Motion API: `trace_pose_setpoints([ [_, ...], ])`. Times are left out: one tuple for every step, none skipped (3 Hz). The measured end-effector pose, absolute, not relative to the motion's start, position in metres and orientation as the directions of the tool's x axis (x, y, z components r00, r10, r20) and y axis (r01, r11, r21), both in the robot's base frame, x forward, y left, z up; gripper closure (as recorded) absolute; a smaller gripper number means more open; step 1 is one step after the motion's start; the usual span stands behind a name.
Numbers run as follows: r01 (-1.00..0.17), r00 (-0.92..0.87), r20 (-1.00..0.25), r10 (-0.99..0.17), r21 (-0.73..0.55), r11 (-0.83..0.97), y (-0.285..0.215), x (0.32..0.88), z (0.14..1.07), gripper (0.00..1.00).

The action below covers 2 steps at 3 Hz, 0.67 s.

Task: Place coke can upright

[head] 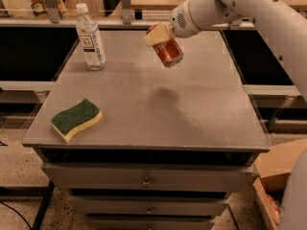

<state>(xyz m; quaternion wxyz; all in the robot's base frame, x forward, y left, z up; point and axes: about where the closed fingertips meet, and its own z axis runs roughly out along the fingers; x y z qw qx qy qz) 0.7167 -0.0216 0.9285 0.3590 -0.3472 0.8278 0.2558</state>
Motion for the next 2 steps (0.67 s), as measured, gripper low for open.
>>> trace_pose_setpoints([
  [-0.814, -0.400, -0.881, -0.253, 0.215, 0.539, -0.034, 0.707, 0.938, 1.00],
  [-0.865, -0.311, -0.919, -0.243, 0.167, 0.474, -0.022, 0.693, 0.956, 1.00],
])
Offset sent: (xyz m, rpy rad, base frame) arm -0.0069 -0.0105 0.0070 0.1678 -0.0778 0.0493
